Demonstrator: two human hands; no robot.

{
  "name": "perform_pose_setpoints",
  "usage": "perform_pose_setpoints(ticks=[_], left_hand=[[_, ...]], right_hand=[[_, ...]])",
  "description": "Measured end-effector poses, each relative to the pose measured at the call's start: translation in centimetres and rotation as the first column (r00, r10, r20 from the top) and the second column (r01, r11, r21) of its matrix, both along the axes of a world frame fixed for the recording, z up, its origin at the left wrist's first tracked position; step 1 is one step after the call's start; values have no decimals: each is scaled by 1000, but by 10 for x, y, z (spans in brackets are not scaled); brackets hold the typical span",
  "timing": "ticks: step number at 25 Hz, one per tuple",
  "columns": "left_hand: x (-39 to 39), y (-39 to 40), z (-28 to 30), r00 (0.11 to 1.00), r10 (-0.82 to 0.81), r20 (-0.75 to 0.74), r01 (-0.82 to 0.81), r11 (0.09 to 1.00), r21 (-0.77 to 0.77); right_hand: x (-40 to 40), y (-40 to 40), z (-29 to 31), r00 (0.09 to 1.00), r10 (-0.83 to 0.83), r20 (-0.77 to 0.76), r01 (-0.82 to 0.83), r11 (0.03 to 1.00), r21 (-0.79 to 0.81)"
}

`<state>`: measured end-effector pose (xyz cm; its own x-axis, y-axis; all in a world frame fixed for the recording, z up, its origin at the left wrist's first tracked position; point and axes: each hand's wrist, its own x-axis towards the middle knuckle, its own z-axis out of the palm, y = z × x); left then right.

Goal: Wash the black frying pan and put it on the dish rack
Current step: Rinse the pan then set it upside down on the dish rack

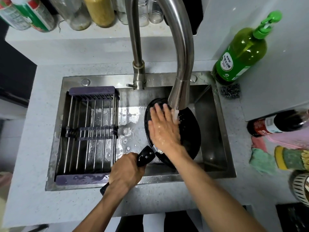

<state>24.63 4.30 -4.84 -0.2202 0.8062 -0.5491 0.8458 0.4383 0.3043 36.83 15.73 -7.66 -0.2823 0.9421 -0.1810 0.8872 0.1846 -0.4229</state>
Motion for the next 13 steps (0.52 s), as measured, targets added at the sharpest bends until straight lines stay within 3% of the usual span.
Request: perform_pose_setpoints(ticks=[1, 2, 3, 4, 5, 6, 9, 12, 13], left_hand=[[-1, 1, -1, 1000, 12, 21, -12, 1000, -11], [-1, 0, -3, 998, 29, 52, -27, 999, -24], [-1, 0, -5, 995, 42, 86, -39, 999, -31], [0, -2, -8, 992, 54, 115, -50, 998, -40], [1, -3, -9, 989, 57, 136, -50, 997, -51], [1, -3, -10, 987, 59, 149, -50, 997, -63], [1, -2, -9, 977, 89, 191, -73, 993, -90], [3, -3, -9, 962, 162, 218, -145, 985, -91], [3, -2, -8, 966, 161, 204, -147, 986, -83]], right_hand=[[11, -21, -2, 988, 149, -36, -144, 983, 114], [27, -42, -3, 983, 164, -80, -149, 974, 168], [44, -53, -19, 991, 68, -116, -51, 989, 142], [60, -55, -29, 984, -134, -121, 149, 981, 127], [66, -54, -32, 929, -342, -139, 358, 928, 103], [63, -55, -32, 888, -432, -157, 448, 891, 80], [71, -56, -37, 966, -228, -124, 245, 958, 151], [90, -43, -39, 854, -495, -164, 490, 869, -72], [85, -48, -34, 867, -476, -146, 470, 879, -74]])
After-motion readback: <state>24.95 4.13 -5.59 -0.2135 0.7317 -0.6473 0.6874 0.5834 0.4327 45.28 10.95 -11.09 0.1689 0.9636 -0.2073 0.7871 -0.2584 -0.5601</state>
